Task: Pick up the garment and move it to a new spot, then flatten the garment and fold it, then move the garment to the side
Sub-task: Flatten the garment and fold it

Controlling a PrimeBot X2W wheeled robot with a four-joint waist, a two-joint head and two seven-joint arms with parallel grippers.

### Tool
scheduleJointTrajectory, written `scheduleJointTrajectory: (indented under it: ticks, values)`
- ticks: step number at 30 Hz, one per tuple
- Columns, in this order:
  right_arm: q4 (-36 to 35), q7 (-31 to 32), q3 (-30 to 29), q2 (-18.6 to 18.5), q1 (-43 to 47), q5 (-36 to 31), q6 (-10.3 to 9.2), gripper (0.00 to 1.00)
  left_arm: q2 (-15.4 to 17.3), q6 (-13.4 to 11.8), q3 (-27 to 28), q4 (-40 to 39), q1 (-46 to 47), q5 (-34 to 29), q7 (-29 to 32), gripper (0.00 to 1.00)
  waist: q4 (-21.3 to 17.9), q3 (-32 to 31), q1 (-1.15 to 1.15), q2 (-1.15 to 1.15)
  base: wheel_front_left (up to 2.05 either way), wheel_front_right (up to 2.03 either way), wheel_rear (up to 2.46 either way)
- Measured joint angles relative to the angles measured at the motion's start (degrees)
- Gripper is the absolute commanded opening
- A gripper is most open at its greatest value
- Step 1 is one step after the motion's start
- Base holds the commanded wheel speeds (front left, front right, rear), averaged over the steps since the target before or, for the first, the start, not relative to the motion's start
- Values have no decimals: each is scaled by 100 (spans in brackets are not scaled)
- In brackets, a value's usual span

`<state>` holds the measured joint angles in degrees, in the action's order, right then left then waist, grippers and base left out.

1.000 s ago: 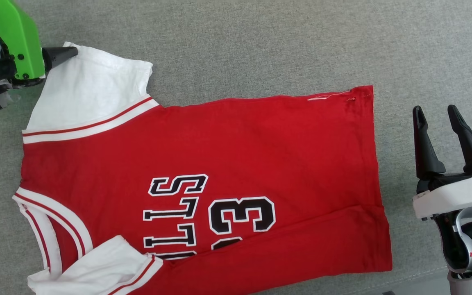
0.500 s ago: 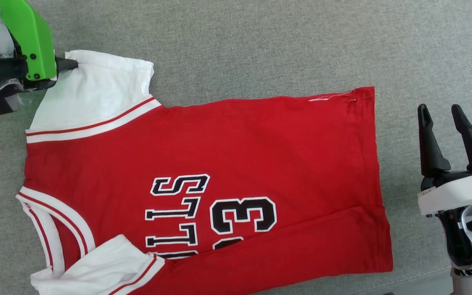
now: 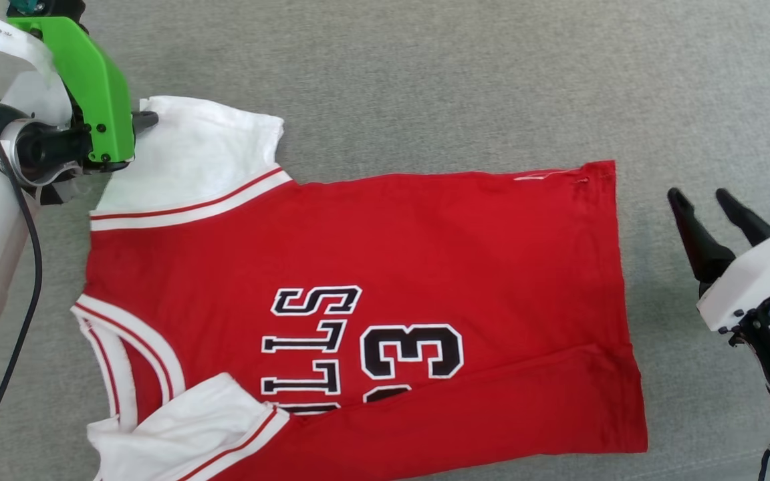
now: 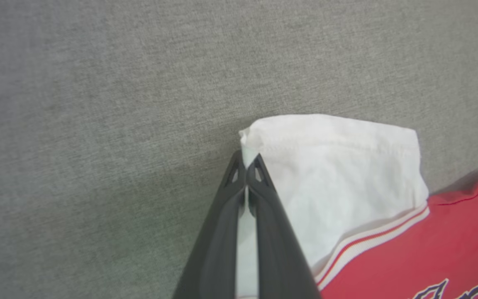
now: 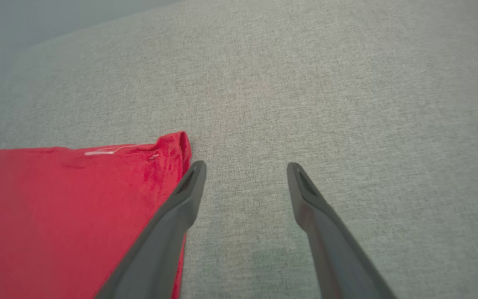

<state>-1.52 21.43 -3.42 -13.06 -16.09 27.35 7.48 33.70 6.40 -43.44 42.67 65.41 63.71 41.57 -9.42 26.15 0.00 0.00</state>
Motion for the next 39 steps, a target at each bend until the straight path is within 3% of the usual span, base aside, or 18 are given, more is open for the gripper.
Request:
scheduleJointTrajectory:
  ticks: [10, 20, 21, 22, 23, 32, 39]
  values:
    - [515, 1678, 476, -486, -802, 335, 0, 100, -44, 47, -76, -352, 40, -123, -328, 0, 507, -129, 0, 0, 0, 0, 0]
    - [1292, 2907, 782, -525, -1346, 288, -2, 100, -127, 67, -138, -516, 37, -121, -474, 0, 876, 34, 0, 0, 0, 0, 0]
    - [1303, 2999, 769, -519, -1355, 288, -2, 50, -130, 67, -143, -522, 36, -120, -479, 0, 895, 39, 0, 0, 0, 0, 0]
    - [1291, 3085, 768, -523, -1373, 282, -2, 8, -130, 68, -148, -528, 36, -119, -482, 0, 915, 44, 0, 0, 0, 0, 0]
    - [1277, 3103, 768, -522, -1376, 261, -2, 0, -130, 68, -155, -528, 34, -119, -506, 0, 927, 44, 0, 0, 0, 0, 0]
    - [1073, 3012, 732, -409, -1334, 202, -1, 0, -142, 85, -187, -494, -169, -58, -831, 0, 933, -240, 0, 0, 0, 0, 0]
    - [668, 2562, 389, -336, -788, 153, -1, 0, -19, 92, -60, -755, -727, 74, -1500, 0, 970, -708, 0, 0, 0, 0, 0]
